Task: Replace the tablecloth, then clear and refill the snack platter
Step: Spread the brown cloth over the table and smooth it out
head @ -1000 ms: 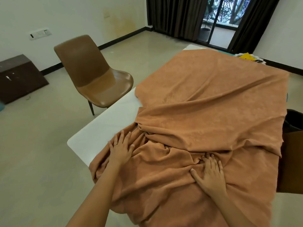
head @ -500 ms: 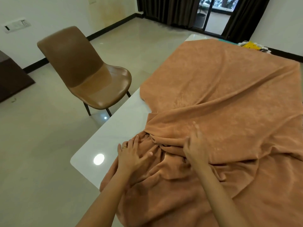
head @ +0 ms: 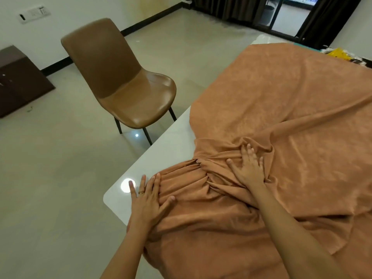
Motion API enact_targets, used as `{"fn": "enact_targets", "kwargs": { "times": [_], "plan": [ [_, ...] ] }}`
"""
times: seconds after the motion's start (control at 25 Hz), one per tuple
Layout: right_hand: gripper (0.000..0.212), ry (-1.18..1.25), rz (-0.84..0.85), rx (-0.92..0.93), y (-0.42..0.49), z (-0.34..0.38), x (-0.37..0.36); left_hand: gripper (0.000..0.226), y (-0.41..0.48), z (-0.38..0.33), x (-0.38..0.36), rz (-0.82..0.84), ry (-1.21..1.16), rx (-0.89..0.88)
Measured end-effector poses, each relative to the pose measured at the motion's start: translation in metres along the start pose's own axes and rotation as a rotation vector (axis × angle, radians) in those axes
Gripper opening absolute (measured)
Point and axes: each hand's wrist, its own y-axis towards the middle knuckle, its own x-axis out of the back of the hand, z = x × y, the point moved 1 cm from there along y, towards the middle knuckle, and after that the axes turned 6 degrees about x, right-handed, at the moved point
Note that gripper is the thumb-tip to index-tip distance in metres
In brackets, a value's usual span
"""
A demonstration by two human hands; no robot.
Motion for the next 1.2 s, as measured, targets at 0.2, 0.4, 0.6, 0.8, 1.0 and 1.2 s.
{"fn": "enact_targets", "kwargs": {
  "times": [0.2,0.4,0.6,0.8,1.0,1.2],
  "plan": [
    [0.080,-0.033,0.088,-0.156,0.009,-0.012,0.014,0.090,0.001,-0.001,0.008,-0.076,-0.099,0.019],
    [0.063,0.095,-0.191,0.145,0.018,0.070,0.020,0.032,0.046,-0.040,0.032,-0.154,-0.646,0.097],
    [0.025,0.029,-0.166,0.352,0.021,0.123,-0.005,0.037,0.071,-0.079,0.023,0.079,-0.733,0.101],
    [0.016,0.413,-0.557,-0.033,0.035,0.096,0.046,0.016,0.074,-0.016,0.045,-0.268,-0.880,0.332],
    [0.040,0.498,-0.532,-0.539,0.029,0.024,0.080,0.027,0.038,0.106,0.030,-0.280,-0.721,0.812],
    [0.064,0.103,-0.546,-0.145,-0.018,0.091,0.025,0.056,0.025,0.107,0.031,-0.441,-0.598,0.702]
  ]
}}
